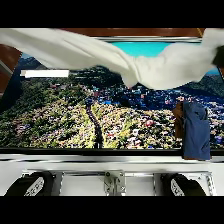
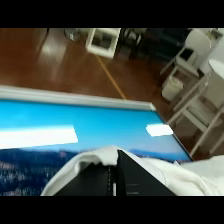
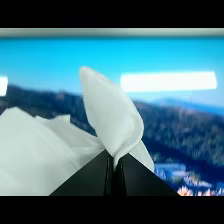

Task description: Fold the shirts.

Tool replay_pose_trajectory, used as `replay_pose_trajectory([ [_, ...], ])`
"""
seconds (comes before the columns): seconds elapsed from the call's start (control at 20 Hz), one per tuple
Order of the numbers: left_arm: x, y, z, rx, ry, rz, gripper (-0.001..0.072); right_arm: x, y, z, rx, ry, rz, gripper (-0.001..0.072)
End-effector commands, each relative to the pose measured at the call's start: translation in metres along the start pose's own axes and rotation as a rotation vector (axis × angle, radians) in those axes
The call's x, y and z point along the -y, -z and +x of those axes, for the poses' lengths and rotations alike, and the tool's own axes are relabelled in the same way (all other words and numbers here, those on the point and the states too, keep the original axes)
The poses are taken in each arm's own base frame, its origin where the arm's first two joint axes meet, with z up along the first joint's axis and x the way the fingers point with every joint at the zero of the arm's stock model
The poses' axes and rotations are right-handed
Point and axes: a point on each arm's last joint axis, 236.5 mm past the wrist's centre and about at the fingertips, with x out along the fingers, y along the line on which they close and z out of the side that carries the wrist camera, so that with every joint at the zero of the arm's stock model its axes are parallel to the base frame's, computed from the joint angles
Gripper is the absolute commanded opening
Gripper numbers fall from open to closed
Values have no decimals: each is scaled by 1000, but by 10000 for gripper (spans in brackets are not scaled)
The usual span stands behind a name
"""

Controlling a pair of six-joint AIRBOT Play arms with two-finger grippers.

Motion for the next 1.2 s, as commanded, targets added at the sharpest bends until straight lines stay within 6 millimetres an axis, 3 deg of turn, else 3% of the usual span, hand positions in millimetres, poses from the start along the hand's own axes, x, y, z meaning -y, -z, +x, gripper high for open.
replay_pose_trajectory([
  [0.0, 44, -61, -62, 185, -57, 134, 38, -6, -65, -75, 219, 10, -11, 60],
  [0.1, 30, -52, -77, 141, -164, 150, 38, -9, -51, -82, 162, -2, 27, 60],
  [0.2, 8, -29, -85, 36, -268, 148, 38, -14, -11, -79, -8, -20, 80, 60],
  [0.3, -12, -1, -89, -83, -336, 153, 39, -26, 48, -79, -269, -59, 119, 60],
  [0.45, -48, 43, -92, -246, -432, 145, 38, -53, 144, -97, -733, -171, 158, 60],
  [0.55, -69, 78, -93, -356, -472, 117, 39, -77, 188, -103, -892, -267, 206, 61],
  [0.7, -90, 121, -93, -463, -497, 70, 38, -89, 256, -102, -1080, -292, 242, 60],
  [0.8, -101, 142, -91, -511, -505, 42, 39, -94, 289, -86, -1127, -293, 268, 60],
  [0.95, -122, 177, -78, -557, -507, -19, 39, -94, 322, -35, -1085, -253, 343, 60],
  [1.15, -149, 221, -29, -500, -453, -214, 39, -91, 373, 28, -1170, -195, 422, 61],
])
